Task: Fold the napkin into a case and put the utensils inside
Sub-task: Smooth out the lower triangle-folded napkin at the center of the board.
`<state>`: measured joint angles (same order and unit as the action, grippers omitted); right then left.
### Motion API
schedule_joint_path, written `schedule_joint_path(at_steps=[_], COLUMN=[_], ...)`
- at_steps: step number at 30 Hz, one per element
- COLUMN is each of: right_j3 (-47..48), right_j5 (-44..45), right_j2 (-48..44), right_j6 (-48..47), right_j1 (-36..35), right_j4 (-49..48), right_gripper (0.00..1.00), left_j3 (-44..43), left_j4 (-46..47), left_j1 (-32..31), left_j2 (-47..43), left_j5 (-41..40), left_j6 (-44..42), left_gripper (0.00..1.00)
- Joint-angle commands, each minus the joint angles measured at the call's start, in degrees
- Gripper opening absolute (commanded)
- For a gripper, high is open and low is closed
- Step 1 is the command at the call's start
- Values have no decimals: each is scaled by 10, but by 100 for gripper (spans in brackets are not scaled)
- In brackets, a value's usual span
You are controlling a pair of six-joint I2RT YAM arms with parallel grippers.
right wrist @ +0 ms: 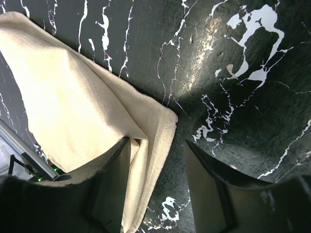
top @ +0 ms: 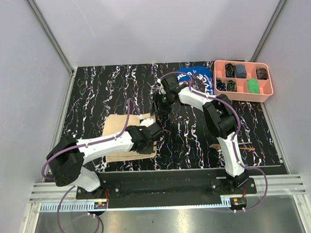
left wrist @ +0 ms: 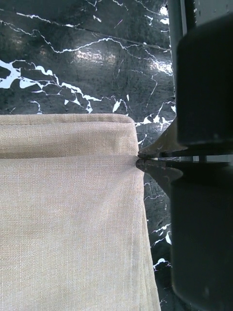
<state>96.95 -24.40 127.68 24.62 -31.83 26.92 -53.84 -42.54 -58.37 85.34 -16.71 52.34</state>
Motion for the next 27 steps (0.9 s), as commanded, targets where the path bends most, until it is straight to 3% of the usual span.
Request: schedule_joint_path(at_steps=[1, 5, 13, 17, 18, 21, 27], right_j3=[7, -45, -271, -334, -352, -383, -421], right_j5=[13, -11, -115, -141, -140, -141, -127], right_j2=[-41, -58, -166, -204, -215, -227, -234], right_j6=[-2, 26, 116, 159, 162, 176, 198], right_j1=[-2, 0, 0, -15, -21, -43, -71], right_j4=[2, -5, -164, -213, -216, -235, -258], right_gripper=[56, 35, 35, 24, 16, 6, 0], left_j3=[-21, -42, -48, -48, -48, -48, -51], left_j4=[-1, -6, 4, 9, 9, 10, 11], left_j1=[-1, 0, 2, 2, 2, 2, 2], left_j2=[-29, -22, -11, -9, -9, -9, -4], left_j5=[0, 1, 19, 26, 26, 29, 31], left_j6=[0, -5, -2, -1, -2, -1, -2], left_gripper=[0, 0, 0, 0, 0, 0, 0])
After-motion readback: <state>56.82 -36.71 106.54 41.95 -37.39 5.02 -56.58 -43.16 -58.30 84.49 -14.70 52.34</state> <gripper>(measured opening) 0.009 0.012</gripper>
